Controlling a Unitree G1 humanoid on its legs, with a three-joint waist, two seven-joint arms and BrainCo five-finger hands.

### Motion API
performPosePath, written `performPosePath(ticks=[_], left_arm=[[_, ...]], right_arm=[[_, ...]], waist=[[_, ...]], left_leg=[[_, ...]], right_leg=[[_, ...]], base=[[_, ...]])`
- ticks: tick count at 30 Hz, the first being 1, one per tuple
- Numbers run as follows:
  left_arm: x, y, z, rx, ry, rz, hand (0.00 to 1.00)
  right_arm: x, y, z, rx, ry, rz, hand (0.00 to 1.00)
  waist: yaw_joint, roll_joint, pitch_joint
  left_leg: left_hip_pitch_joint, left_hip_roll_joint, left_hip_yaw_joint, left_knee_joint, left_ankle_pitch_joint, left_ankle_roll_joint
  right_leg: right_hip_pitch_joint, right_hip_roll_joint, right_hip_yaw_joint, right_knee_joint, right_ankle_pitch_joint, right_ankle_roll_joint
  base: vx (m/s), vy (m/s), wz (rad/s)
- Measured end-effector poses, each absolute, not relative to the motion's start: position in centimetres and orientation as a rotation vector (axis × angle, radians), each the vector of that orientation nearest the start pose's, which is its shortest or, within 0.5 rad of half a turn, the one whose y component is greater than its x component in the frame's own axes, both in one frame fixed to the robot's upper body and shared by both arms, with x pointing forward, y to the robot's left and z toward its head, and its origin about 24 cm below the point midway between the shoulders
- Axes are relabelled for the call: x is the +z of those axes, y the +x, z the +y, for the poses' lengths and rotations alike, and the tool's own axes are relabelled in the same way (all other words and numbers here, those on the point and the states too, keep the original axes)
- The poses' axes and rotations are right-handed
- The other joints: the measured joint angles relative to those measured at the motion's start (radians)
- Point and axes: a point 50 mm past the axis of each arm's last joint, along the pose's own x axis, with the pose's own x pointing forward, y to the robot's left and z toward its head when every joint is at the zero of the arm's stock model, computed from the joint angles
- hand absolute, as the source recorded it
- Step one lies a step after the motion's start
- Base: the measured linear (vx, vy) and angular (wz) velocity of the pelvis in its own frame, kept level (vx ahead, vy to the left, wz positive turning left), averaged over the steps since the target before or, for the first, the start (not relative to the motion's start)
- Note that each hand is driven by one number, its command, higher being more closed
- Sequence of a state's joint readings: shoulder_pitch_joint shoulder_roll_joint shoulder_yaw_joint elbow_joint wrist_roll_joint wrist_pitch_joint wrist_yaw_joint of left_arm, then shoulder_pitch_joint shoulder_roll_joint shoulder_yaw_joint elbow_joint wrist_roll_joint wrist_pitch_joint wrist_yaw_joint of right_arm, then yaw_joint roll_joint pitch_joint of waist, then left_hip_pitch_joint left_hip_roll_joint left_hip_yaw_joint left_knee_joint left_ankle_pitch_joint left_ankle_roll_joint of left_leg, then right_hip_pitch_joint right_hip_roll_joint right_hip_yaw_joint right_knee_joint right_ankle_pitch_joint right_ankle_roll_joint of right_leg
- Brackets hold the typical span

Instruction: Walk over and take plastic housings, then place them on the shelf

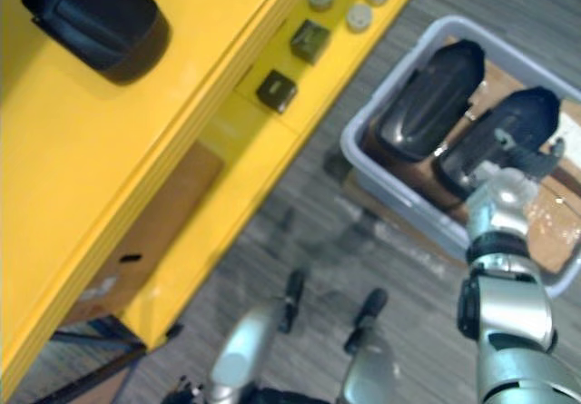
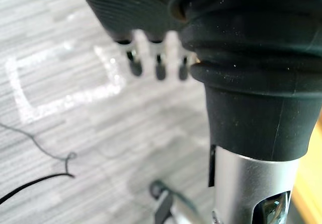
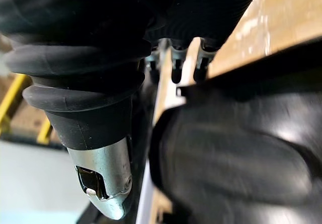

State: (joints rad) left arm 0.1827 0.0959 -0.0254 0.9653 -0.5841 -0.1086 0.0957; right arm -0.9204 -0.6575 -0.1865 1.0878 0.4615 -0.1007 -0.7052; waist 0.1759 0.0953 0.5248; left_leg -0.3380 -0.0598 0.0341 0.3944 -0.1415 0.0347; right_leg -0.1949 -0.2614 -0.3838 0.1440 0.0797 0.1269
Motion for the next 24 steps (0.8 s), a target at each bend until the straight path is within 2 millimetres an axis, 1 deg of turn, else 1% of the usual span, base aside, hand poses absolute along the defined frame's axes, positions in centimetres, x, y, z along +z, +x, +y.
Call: performPosePath(ticks=[4,6,9,11,14,16,19,21,24], left_arm=[[-16.0,7.8,18.6,0.438,-0.376,1.012,0.00],[-16.1,7.7,17.8,0.408,-0.381,1.021,0.00],[-16.3,7.3,17.5,0.407,-0.386,1.036,0.00],[-16.3,7.2,17.5,0.405,-0.382,1.038,0.00],[-16.4,7.1,17.4,0.399,-0.379,1.045,0.00],[-16.4,7.1,17.3,0.392,-0.377,1.047,0.00],[-16.4,7.3,17.1,0.377,-0.373,1.048,0.00],[-16.3,7.5,16.8,0.373,-0.393,1.041,0.00],[-16.4,7.5,16.4,0.370,-0.405,1.047,0.00]], right_arm=[[18.4,33.4,-37.7,-1.275,0.152,-0.108,0.00],[19.1,32.8,-38.3,-1.345,0.133,-0.127,0.00],[19.3,32.6,-38.4,-1.382,0.113,-0.139,0.00],[19.5,32.3,-38.8,-1.409,0.106,-0.146,0.00],[20.1,31.8,-39.5,-1.428,0.105,-0.161,0.00],[20.0,31.7,-39.7,-1.413,0.097,-0.140,0.00],[18.9,31.7,-40.1,-1.375,0.093,-0.074,0.00],[18.2,31.8,-40.3,-1.335,0.118,-0.041,0.00],[17.9,31.8,-40.3,-1.298,0.115,-0.026,0.00]], waist=[[-0.001,0.017,0.003],[-0.001,0.032,0.007],[-0.004,0.036,0.006],[-0.008,0.039,0.004],[-0.019,0.050,0.002],[-0.025,0.054,0.003],[-0.023,0.066,0.001],[-0.023,0.080,-0.003],[-0.021,0.091,-0.010]], left_leg=[[-0.011,0.002,0.000,0.018,-0.001,0.000],[-0.012,0.006,0.000,0.024,-0.001,0.001],[-0.013,0.013,0.003,0.025,-0.002,0.001],[-0.013,0.016,0.003,0.019,-0.001,0.000],[-0.013,0.017,0.004,0.016,0.000,-0.001],[-0.013,0.018,0.008,0.016,0.001,-0.001],[-0.020,0.021,0.017,0.016,0.002,-0.001],[-0.036,0.023,0.017,0.018,0.003,-0.001],[-0.049,0.023,0.017,0.021,0.003,-0.001]], right_leg=[[-0.015,-0.004,0.001,0.029,-0.011,-0.003],[-0.020,-0.003,0.001,0.041,-0.019,-0.009],[-0.029,-0.002,0.005,0.052,-0.023,-0.014],[-0.032,-0.002,0.005,0.055,-0.024,-0.016],[-0.033,-0.002,0.006,0.055,-0.024,-0.016],[-0.038,-0.002,0.011,0.055,-0.024,-0.016],[-0.052,0.001,0.024,0.056,-0.023,-0.013],[-0.071,0.002,0.025,0.061,-0.020,-0.010],[-0.089,0.001,0.028,0.072,-0.022,-0.011]], base=[[-0.06,0.019,0.00],[-0.09,0.000,-0.03],[-0.08,-0.005,-0.07],[-0.06,-0.006,-0.02],[-0.01,-0.001,0.00],[0.01,0.014,-0.08],[0.02,0.012,-0.10],[0.01,0.005,-0.02],[0.00,0.000,0.00]])
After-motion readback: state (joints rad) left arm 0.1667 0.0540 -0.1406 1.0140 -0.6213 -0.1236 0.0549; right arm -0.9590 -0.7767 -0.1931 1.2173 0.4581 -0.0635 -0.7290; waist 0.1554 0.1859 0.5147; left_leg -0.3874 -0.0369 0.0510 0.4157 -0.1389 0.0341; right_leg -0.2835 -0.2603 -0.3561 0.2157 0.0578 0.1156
